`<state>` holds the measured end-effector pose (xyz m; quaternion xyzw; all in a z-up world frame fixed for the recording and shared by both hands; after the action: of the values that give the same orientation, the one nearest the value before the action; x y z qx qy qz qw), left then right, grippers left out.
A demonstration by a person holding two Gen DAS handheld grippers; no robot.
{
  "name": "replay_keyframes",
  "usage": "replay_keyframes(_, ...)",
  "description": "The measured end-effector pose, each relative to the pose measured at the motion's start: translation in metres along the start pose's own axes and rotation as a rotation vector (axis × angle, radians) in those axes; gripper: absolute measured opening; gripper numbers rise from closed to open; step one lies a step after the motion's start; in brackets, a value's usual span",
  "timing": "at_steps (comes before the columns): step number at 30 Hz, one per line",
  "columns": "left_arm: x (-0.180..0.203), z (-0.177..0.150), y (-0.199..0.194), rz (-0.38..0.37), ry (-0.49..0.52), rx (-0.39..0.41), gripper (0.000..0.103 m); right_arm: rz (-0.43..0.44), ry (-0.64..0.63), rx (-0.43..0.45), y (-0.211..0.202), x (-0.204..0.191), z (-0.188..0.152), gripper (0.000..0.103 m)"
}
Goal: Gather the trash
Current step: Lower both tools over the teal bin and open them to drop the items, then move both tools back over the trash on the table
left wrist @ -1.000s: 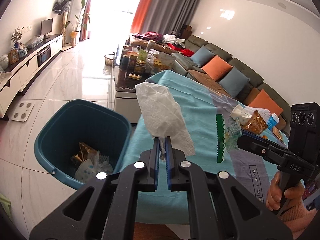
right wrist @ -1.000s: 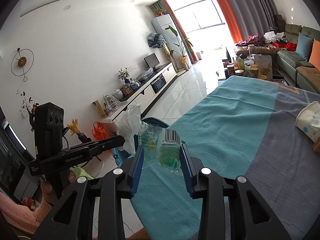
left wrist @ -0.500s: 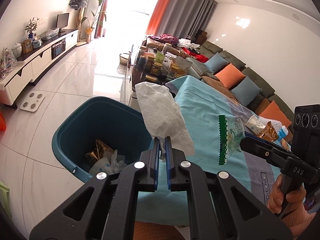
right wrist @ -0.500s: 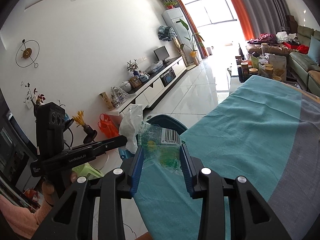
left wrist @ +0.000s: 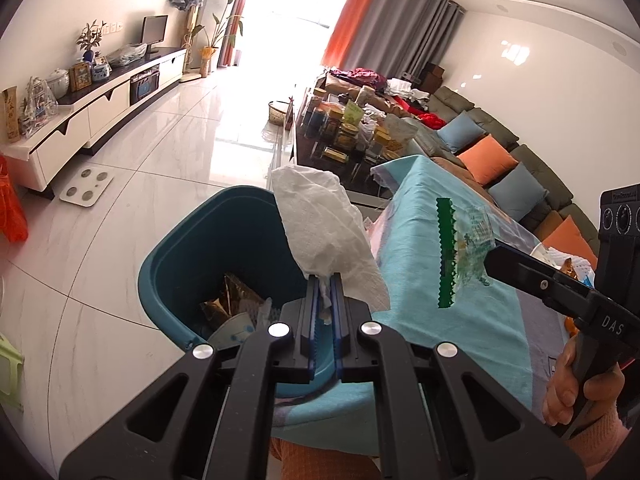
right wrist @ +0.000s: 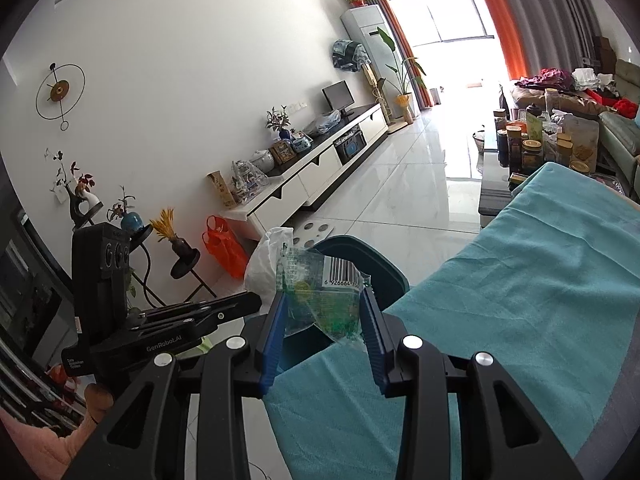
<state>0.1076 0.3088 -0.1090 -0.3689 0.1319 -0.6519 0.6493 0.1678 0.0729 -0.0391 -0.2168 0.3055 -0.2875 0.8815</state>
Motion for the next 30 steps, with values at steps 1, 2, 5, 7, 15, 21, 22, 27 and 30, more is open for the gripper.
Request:
replay_keyframes(1,0.0,0.0,0.002,0.004,-0.002,-0.002,0.006,0.001,-0.001,-0.005,0.004,0.0,0.0,0.035)
replay_keyframes(2,-0.002,0.0,0.004,0.008,-0.004,-0.005,0.006,0.002,-0.002,-0.01,0.007,0.001,0.0,0.035)
replay_keyframes(5,-0.008,-0.001,0.009,0.017,-0.01,-0.014,0.006,0.004,-0.004,-0.029,0.019,-0.002,0.0,0.035)
replay_keyframes(7,-0.011,-0.001,0.013,0.027,-0.014,-0.018,0.006,0.002,-0.01,-0.041,0.026,-0.003,0.001,0.036)
replay_keyframes(15,-0.023,-0.003,0.027,0.039,-0.034,-0.042,0.006,-0.009,-0.004,-0.083,0.051,-0.002,-0.002,0.037)
replay_keyframes(21,-0.03,-0.006,0.045,0.048,-0.044,-0.073,0.006,-0.024,0.005,-0.117,0.066,-0.001,-0.006,0.038)
replay_keyframes(22,-0.031,-0.007,0.048,0.053,-0.046,-0.076,0.006,-0.029,0.007,-0.124,0.07,-0.001,-0.006,0.039)
replay_keyframes(27,-0.039,-0.01,0.062,0.069,-0.057,-0.102,0.008,-0.036,0.02,-0.16,0.082,-0.001,-0.006,0.04)
replay_keyframes(30,-0.046,-0.014,0.071,0.075,-0.068,-0.117,0.011,-0.044,0.019,-0.163,0.084,-0.003,-0.006,0.04)
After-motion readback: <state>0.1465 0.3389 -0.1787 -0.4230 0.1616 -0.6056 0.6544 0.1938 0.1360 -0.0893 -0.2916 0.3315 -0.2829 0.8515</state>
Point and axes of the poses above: each gripper's, at about its wrist camera, not at the fingertips, and y roughly the way its jaws point, x to its right, z to its top, the point moved 9 cm from there along y, roughly the way its jaws point, and after that the axes turned 2 degrees about y, right-handed, at the moved point
